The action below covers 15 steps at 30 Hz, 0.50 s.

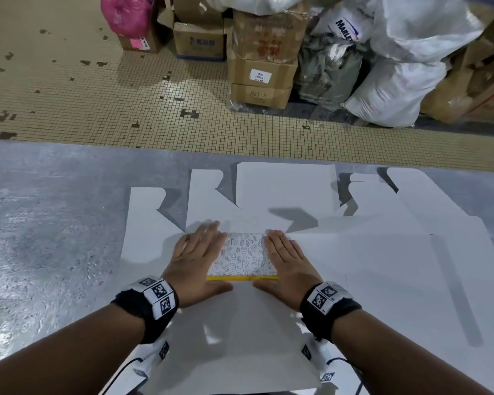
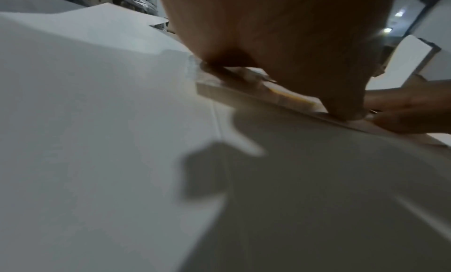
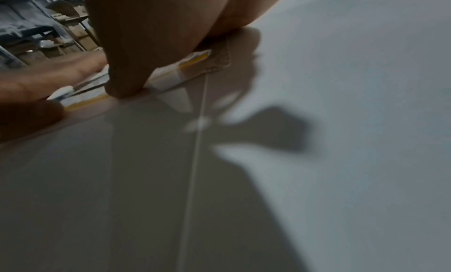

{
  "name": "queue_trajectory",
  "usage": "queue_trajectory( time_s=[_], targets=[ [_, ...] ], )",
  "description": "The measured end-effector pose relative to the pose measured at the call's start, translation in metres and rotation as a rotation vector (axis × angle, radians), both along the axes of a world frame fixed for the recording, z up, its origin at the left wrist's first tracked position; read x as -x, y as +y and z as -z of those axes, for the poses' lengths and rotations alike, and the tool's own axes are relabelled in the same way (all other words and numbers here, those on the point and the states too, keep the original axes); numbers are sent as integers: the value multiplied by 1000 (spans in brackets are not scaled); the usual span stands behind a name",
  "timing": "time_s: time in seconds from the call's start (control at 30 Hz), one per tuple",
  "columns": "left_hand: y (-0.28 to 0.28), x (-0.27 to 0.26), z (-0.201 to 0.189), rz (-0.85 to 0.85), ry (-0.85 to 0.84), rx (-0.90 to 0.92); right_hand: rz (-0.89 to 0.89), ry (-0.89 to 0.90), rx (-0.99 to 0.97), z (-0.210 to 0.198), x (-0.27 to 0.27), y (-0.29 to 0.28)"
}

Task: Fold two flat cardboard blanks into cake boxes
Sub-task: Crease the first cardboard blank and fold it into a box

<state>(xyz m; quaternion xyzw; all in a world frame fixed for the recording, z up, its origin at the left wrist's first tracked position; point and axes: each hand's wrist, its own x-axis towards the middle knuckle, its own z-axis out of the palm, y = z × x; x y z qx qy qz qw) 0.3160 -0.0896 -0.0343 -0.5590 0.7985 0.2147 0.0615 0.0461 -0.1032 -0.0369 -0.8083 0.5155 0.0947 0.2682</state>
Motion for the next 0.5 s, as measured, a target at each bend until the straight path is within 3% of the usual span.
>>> queue_trajectory(
  time_s=[0.1,0.5],
  targets=[
    [9,-15,-2,-85,-11,-54,-18,32,-21,1,0,1],
    [4,-29,-17,-32,15,-172,-31,-50,-95,-21,4,-8]
  ],
)
